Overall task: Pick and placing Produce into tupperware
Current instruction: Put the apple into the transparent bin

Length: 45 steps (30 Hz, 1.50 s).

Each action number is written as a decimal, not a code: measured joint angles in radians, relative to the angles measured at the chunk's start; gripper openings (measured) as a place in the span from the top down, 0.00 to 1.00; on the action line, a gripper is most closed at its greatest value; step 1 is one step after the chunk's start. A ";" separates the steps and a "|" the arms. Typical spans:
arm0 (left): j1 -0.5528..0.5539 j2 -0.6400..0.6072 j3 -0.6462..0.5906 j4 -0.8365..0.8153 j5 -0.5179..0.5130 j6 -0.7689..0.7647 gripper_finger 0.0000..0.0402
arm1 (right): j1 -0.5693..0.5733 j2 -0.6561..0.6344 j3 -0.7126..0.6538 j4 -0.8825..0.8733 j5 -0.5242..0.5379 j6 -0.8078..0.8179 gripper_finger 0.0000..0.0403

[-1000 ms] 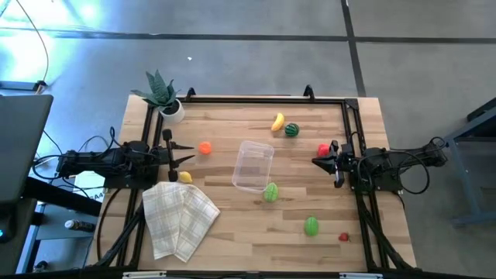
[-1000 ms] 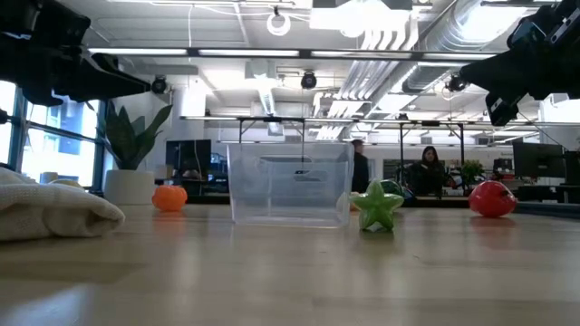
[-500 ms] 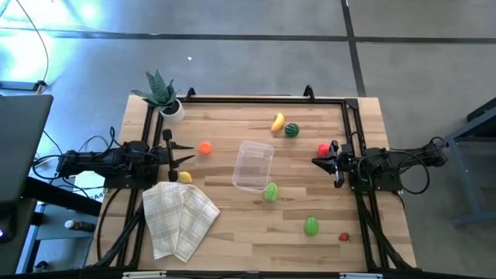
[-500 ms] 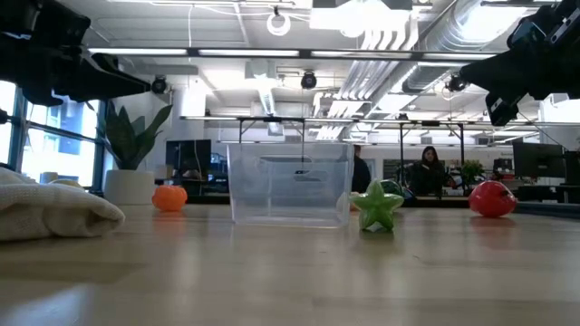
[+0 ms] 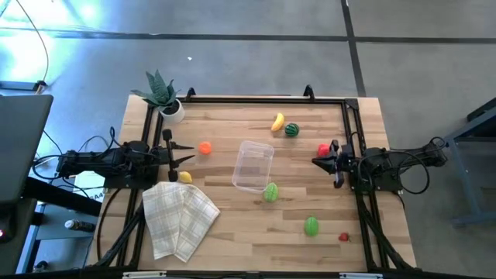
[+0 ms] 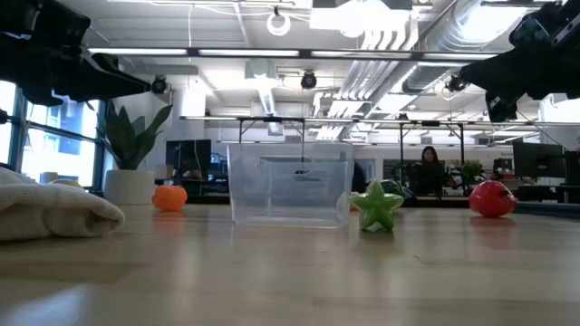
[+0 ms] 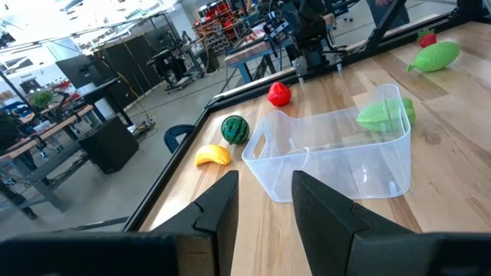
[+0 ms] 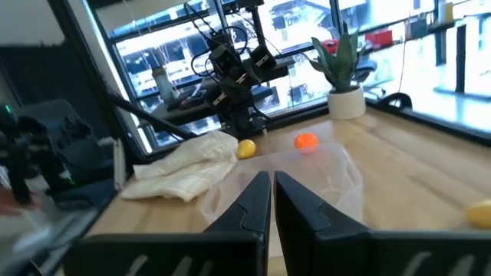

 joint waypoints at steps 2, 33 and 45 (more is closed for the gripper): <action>0.000 0.000 0.000 0.001 0.000 0.000 0.72 | 0.000 0.000 0.000 0.000 0.000 -0.032 0.97; 0.000 0.000 0.000 0.618 -0.086 -0.375 0.72 | 0.000 0.000 0.000 0.434 0.001 0.555 0.97; 0.000 0.000 0.000 0.611 -0.087 -0.375 0.72 | 0.000 0.000 0.008 0.973 -0.072 0.268 0.97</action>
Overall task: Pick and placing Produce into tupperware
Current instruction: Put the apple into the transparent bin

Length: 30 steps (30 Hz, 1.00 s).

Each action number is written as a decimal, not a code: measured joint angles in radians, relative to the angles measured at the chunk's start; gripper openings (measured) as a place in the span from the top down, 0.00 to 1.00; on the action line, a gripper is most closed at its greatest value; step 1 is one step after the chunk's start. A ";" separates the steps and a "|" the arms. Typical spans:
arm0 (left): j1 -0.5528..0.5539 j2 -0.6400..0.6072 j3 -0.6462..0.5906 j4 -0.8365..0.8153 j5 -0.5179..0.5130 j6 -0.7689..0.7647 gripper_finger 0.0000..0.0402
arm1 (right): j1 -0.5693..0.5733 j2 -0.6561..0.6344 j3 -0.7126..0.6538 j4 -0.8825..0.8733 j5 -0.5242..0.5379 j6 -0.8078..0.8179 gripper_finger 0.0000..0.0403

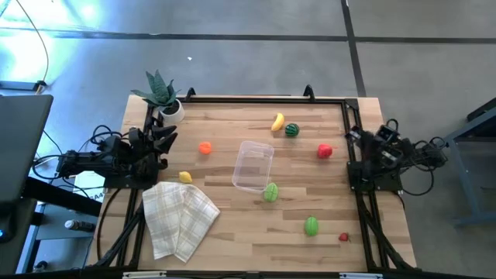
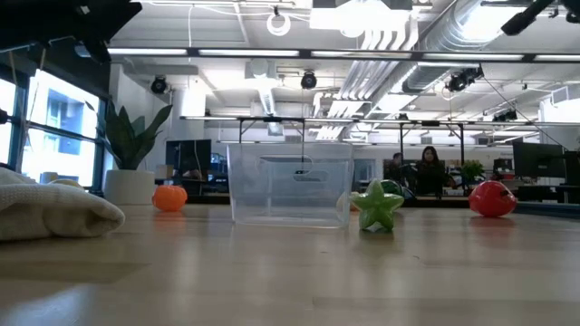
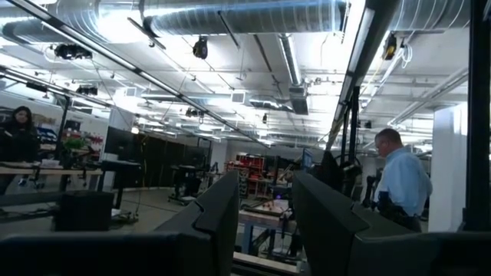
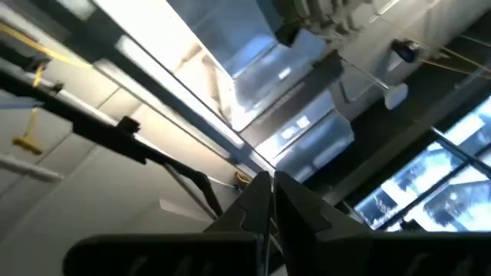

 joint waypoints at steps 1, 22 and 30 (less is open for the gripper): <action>0.000 0.000 0.000 -0.003 0.000 0.000 0.72 | 0.000 0.000 0.015 -0.007 -0.011 -0.021 0.97; 0.000 0.000 0.000 -0.087 0.005 0.000 0.72 | 0.000 0.145 0.932 -1.456 0.321 -0.173 0.81; 0.000 0.000 0.000 -0.094 0.006 0.000 0.72 | 0.000 0.296 1.187 -1.914 0.527 0.004 0.81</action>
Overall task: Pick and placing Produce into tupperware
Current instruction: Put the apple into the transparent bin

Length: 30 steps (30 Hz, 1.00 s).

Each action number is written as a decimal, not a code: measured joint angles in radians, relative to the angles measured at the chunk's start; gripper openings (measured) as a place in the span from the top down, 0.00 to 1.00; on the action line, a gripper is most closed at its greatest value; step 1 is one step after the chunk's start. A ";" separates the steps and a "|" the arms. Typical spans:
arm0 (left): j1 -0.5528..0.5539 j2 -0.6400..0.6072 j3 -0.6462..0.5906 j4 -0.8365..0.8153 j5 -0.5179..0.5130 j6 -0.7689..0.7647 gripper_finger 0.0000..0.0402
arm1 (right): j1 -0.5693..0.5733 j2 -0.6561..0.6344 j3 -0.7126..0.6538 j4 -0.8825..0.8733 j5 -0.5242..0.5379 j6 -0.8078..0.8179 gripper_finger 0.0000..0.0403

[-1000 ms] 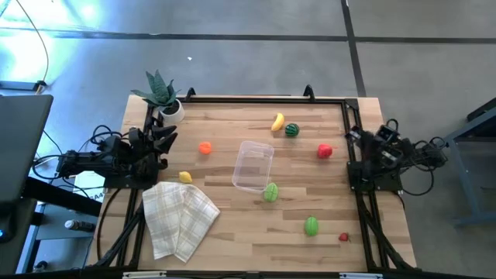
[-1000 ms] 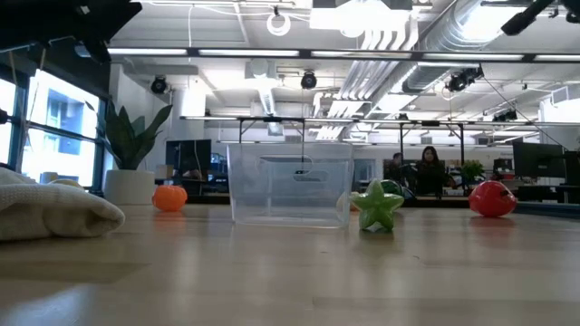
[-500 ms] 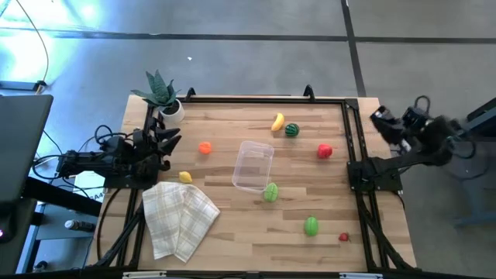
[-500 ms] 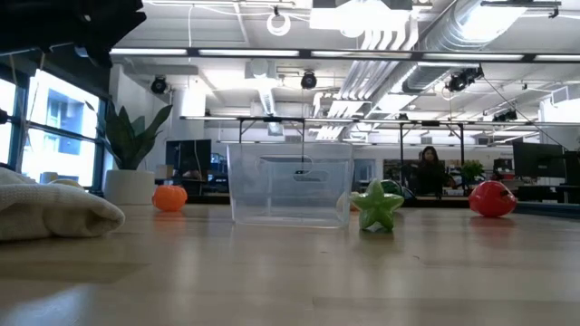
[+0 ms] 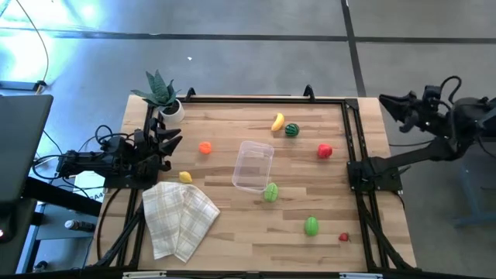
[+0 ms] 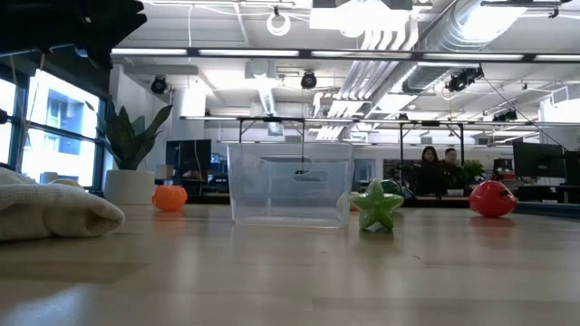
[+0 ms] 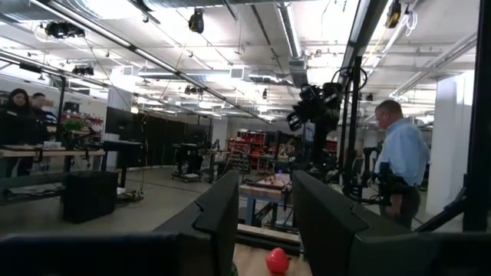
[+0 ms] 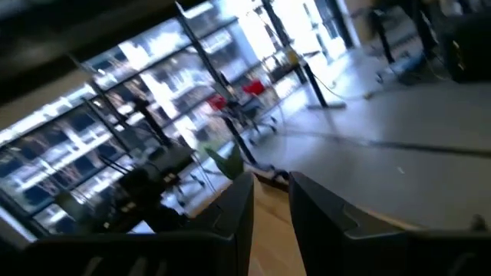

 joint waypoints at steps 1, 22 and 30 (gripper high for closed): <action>0.000 0.000 0.000 0.000 0.000 0.000 0.72 | 0.000 0.020 0.024 -0.057 0.010 0.042 0.81; 0.000 0.000 0.000 -0.002 0.002 0.000 0.72 | 0.001 0.499 0.329 -0.523 -0.209 0.292 0.81; 0.000 0.000 0.000 -0.007 0.014 0.000 0.72 | 0.001 0.549 0.195 -0.337 -0.714 0.247 0.81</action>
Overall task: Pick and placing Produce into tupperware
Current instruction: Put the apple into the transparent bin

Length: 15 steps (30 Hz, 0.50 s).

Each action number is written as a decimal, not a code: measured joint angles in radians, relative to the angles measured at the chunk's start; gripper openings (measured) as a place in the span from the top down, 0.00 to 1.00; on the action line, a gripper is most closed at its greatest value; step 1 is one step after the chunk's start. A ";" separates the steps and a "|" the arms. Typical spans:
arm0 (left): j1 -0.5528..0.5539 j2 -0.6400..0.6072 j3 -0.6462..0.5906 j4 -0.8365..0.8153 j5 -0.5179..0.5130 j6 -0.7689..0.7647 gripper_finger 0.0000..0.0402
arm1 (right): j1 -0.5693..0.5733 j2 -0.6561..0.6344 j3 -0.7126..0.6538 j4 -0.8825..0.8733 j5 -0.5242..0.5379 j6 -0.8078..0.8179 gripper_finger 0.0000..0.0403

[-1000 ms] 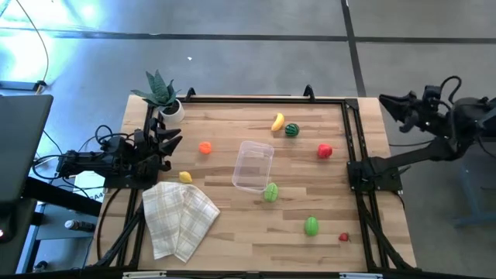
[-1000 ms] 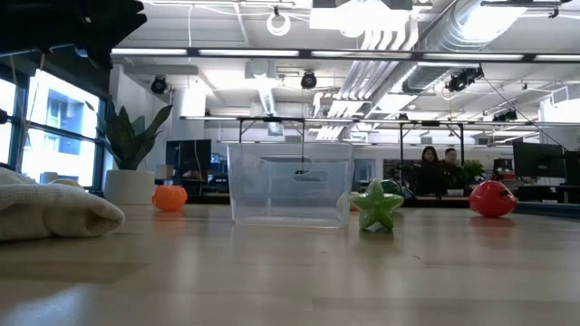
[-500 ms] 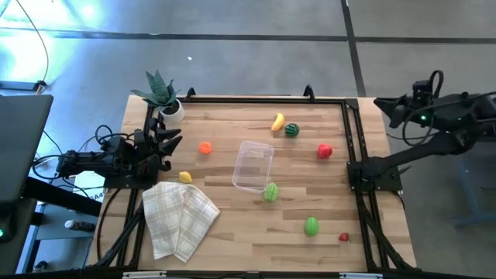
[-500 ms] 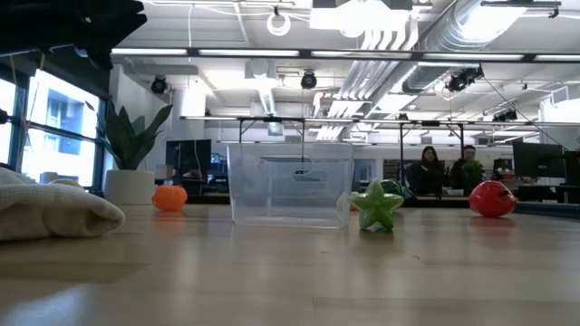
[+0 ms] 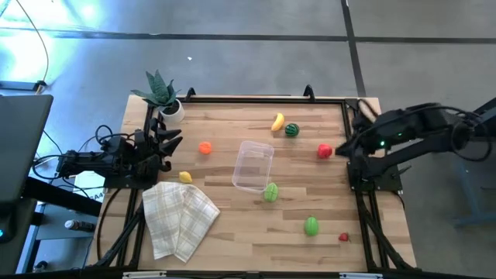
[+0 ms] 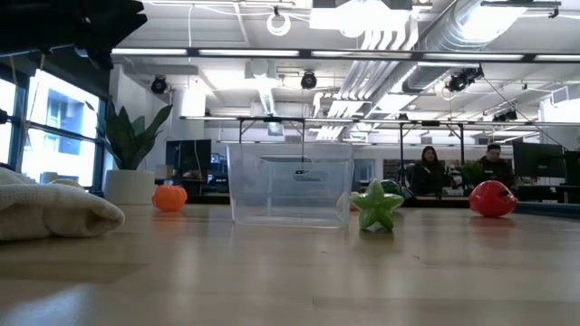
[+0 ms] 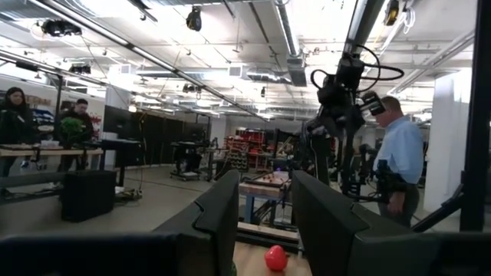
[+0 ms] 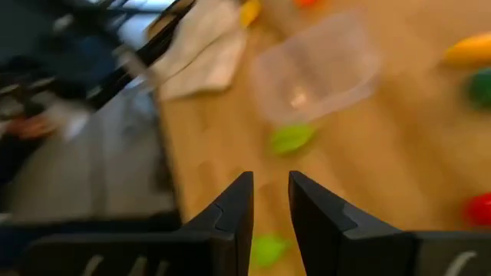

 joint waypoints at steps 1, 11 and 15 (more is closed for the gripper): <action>0.000 0.000 0.000 0.000 0.008 0.000 0.72 | 0.000 -0.002 -0.026 0.029 -0.051 0.017 0.81; 0.000 0.000 0.000 -0.018 0.012 0.000 0.72 | -0.071 0.054 -0.354 0.543 -0.265 -0.078 0.81; 0.000 0.000 0.000 -0.034 0.012 -0.003 0.72 | -0.230 0.105 -0.409 0.644 -0.333 -0.176 0.81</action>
